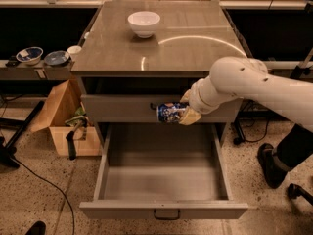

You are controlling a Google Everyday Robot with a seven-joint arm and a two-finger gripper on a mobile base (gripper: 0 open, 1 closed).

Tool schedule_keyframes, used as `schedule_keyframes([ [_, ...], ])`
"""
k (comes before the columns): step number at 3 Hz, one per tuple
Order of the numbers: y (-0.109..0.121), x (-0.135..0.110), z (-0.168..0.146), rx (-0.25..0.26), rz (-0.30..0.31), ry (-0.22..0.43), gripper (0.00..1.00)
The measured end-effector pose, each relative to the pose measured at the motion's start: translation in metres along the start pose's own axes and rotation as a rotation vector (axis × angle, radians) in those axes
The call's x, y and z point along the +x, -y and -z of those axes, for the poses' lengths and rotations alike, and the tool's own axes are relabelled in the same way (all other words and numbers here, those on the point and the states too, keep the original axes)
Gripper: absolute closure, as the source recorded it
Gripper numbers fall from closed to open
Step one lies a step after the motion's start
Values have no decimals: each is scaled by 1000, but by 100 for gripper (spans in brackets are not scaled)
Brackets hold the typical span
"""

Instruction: Pick pepsi can from middle drawer and place on counter

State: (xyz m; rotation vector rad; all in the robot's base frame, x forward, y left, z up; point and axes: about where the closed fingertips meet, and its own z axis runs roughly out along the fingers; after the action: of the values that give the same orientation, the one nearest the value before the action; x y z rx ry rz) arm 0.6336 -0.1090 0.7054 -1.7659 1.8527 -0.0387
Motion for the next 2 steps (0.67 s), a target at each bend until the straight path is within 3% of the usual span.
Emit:
schedule_keyframes([
  [1, 19, -10, 29, 15, 3, -3, 100],
  [2, 23, -23, 86, 35, 12, -13, 100],
])
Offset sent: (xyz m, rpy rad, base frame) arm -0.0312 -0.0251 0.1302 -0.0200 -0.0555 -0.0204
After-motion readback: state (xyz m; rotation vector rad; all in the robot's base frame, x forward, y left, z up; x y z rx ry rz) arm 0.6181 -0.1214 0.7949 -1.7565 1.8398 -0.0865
